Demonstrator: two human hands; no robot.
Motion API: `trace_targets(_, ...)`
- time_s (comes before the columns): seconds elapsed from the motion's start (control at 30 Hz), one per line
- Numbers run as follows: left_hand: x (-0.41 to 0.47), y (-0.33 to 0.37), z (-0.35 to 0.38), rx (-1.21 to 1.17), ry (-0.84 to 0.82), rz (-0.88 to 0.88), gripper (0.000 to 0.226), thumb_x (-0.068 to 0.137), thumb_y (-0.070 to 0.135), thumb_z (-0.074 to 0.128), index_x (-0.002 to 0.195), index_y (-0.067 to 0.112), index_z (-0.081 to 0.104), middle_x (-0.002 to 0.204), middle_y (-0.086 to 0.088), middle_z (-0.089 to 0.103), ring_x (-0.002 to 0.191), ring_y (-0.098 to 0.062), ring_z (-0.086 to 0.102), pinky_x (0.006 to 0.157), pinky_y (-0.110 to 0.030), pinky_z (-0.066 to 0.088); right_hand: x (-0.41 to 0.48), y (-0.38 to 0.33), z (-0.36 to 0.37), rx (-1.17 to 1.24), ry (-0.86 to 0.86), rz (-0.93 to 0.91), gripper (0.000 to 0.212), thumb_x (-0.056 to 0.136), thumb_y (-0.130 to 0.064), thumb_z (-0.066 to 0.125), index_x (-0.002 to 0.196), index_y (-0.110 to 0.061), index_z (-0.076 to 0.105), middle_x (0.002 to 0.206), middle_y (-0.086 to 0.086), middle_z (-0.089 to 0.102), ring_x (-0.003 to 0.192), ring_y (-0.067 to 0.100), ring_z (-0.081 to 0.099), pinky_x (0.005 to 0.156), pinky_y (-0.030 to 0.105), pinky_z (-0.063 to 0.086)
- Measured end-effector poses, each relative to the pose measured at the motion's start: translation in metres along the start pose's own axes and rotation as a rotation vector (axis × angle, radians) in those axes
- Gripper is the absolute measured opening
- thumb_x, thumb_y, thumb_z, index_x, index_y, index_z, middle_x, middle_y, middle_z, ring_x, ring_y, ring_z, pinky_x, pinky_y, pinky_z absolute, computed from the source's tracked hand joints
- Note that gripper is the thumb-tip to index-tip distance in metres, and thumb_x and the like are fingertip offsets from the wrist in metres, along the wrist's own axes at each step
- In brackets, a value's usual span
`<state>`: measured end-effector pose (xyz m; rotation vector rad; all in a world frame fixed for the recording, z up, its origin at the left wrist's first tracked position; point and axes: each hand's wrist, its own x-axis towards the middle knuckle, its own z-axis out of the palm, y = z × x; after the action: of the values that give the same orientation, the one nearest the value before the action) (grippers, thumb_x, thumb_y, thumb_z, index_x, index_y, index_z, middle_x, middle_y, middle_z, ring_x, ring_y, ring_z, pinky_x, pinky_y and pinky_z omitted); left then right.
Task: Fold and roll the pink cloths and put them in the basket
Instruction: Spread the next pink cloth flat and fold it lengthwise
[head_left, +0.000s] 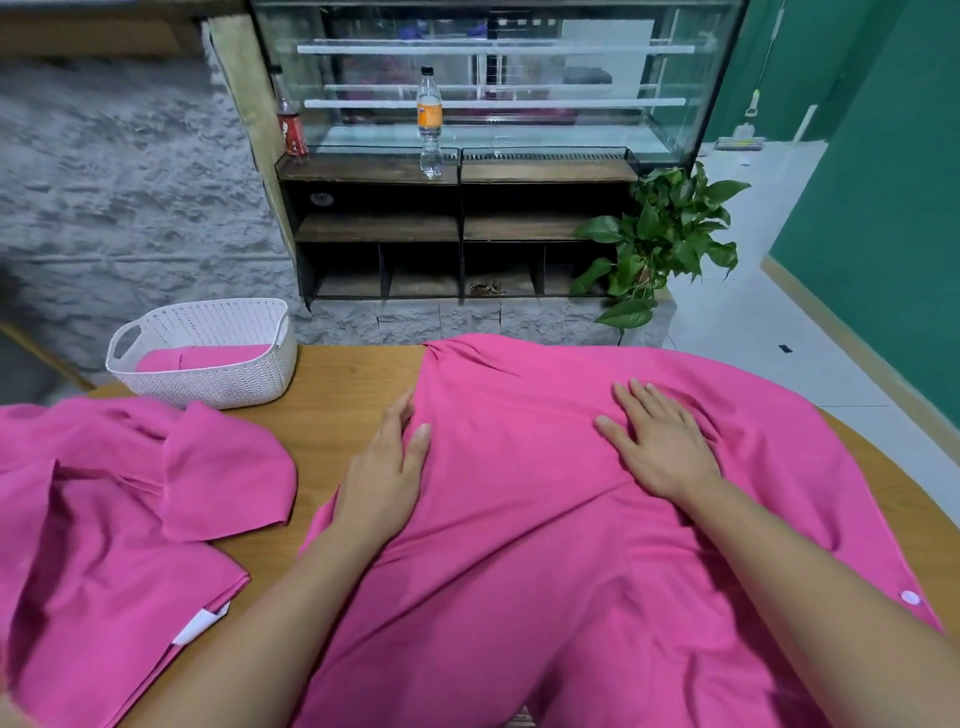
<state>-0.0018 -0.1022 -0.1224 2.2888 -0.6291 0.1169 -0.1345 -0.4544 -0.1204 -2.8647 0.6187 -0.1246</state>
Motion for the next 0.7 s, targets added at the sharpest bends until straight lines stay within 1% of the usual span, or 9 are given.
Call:
trace_targets(0.07, -0.002, -0.004, -0.004, 0.034, -0.007, -0.025, 0.056, 0.108, 0.051, 0.04, 0.16, 0.035, 0.026, 0.157, 0.002, 0.052, 0.133, -0.032, 0.059, 0.104, -0.046, 0.049, -0.001, -0.007, 0.0, -0.018, 0.003, -0.022, 0.082, 0.1, -0.078, 0.018, 0.168, -0.032, 0.019, 0.176, -0.002, 0.014, 0.163, 0.016, 0.007, 0.132, 0.044, 0.007)
trace_targets(0.17, 0.001, -0.013, -0.011, 0.073, -0.007, -0.076, 0.061, 0.108, 0.054, 0.038, 0.163, 0.037, 0.02, 0.157, 0.0, 0.053, 0.129, -0.037, 0.061, 0.101, -0.048, 0.049, 0.001, -0.028, -0.001, 0.041, 0.037, -0.055, 0.079, 0.102, -0.075, 0.024, 0.167, -0.031, 0.023, 0.175, -0.001, 0.02, 0.162, 0.018, 0.013, 0.131, 0.042, 0.011)
trace_targets(0.3, 0.012, -0.033, -0.025, 0.162, -0.008, -0.105, 0.062, 0.108, 0.058, 0.035, 0.163, 0.037, 0.016, 0.156, -0.005, 0.054, 0.127, -0.041, 0.061, 0.101, -0.051, 0.051, 0.009, -0.061, 0.009, 0.118, -0.015, -0.152, 0.077, 0.103, -0.072, 0.028, 0.167, -0.03, 0.024, 0.174, -0.001, 0.022, 0.161, 0.015, 0.015, 0.131, 0.041, 0.012)
trace_targets(0.37, 0.019, -0.044, -0.03, 0.221, 0.0, -0.133, 0.063, 0.108, 0.057, 0.035, 0.163, 0.032, 0.019, 0.154, -0.007, 0.056, 0.128, -0.041, 0.061, 0.101, -0.051, 0.051, 0.012, -0.066, 0.017, 0.074, -0.023, -0.196, 0.076, 0.104, -0.071, 0.027, 0.167, -0.03, 0.023, 0.174, -0.002, 0.022, 0.161, 0.014, 0.014, 0.131, 0.039, 0.012)
trace_targets(0.47, 0.033, -0.059, -0.029, 0.325, 0.035, -0.169, 0.062, 0.108, 0.052, 0.037, 0.16, 0.018, 0.032, 0.148, -0.017, 0.059, 0.127, -0.041, 0.06, 0.103, -0.05, 0.049, 0.019, -0.065, 0.022, 0.029, -0.011, -0.217, 0.075, 0.104, -0.072, 0.025, 0.167, -0.031, 0.024, 0.174, -0.003, 0.023, 0.161, 0.013, 0.016, 0.131, 0.039, 0.013)
trace_targets(0.53, 0.044, -0.063, -0.021, 0.386, 0.054, -0.182, 0.065, 0.108, 0.051, 0.036, 0.158, 0.009, 0.037, 0.155, -0.018, 0.051, 0.141, -0.036, 0.051, 0.113, -0.05, 0.043, 0.024, -0.065, 0.022, 0.024, 0.003, -0.218, 0.074, 0.105, -0.07, 0.027, 0.167, -0.03, 0.024, 0.174, -0.003, 0.024, 0.161, 0.013, 0.017, 0.131, 0.039, 0.014)
trace_targets(0.6, 0.055, -0.059, -0.011, 0.423, 0.052, -0.233, 0.07, 0.109, 0.053, 0.032, 0.16, 0.005, 0.033, 0.166, -0.017, 0.037, 0.154, -0.031, 0.034, 0.122, -0.05, 0.032, 0.03, -0.065, 0.021, 0.028, 0.026, -0.194, 0.073, 0.106, -0.068, 0.029, 0.167, -0.028, 0.024, 0.173, -0.001, 0.024, 0.161, 0.016, 0.017, 0.131, 0.04, 0.013)
trace_targets(0.67, 0.066, -0.053, -0.003, 0.445, 0.018, -0.296, 0.073, 0.109, 0.057, 0.027, 0.163, 0.009, 0.028, 0.173, -0.013, 0.023, 0.161, -0.025, 0.018, 0.126, -0.05, 0.022, 0.036, -0.066, 0.021, 0.02, 0.068, -0.165, 0.073, 0.106, -0.066, 0.029, 0.167, -0.027, 0.024, 0.174, 0.002, 0.024, 0.161, 0.018, 0.015, 0.132, 0.041, 0.011)
trace_targets(0.7, 0.071, -0.051, -0.001, 0.438, 0.01, -0.305, 0.073, 0.108, 0.058, 0.025, 0.164, 0.011, 0.026, 0.174, -0.011, 0.02, 0.161, -0.024, 0.015, 0.125, -0.051, 0.02, 0.039, -0.067, 0.02, 0.008, 0.1, -0.152, 0.072, 0.106, -0.064, 0.029, 0.166, -0.025, 0.025, 0.173, 0.003, 0.025, 0.161, 0.019, 0.015, 0.132, 0.042, 0.01)
